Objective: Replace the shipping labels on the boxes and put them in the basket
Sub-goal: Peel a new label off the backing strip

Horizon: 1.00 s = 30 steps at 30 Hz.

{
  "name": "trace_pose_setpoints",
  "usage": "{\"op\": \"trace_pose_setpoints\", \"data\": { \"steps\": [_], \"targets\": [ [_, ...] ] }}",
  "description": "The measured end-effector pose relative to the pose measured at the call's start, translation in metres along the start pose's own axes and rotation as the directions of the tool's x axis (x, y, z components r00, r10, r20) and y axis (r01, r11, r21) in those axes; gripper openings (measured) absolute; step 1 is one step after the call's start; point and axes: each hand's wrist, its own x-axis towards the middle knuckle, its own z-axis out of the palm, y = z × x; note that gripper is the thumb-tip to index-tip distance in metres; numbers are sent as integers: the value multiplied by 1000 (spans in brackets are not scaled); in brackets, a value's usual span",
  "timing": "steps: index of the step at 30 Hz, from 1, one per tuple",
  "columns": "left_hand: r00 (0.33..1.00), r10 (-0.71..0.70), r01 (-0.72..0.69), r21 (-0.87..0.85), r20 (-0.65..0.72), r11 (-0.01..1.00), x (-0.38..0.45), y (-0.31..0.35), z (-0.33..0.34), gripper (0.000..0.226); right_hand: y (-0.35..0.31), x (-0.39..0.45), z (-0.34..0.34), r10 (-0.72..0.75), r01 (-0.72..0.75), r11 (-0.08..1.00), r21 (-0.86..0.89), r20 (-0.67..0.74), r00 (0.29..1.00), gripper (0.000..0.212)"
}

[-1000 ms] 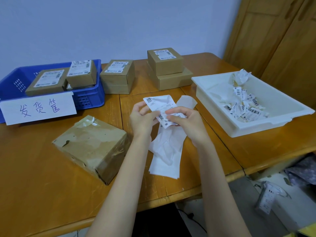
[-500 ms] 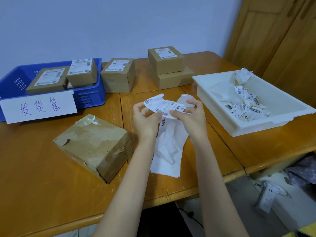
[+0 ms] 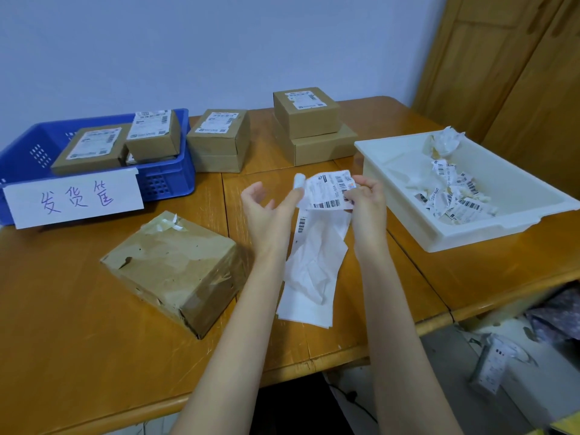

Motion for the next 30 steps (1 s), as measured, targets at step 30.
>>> {"op": "trace_pose_setpoints", "data": {
  "steps": [30],
  "targets": [
    [980,34,-53,90,199,995,-15,14,-8,6,-11,-1,-3,108,-83,988,-131,195,975,16]
  ]
}}
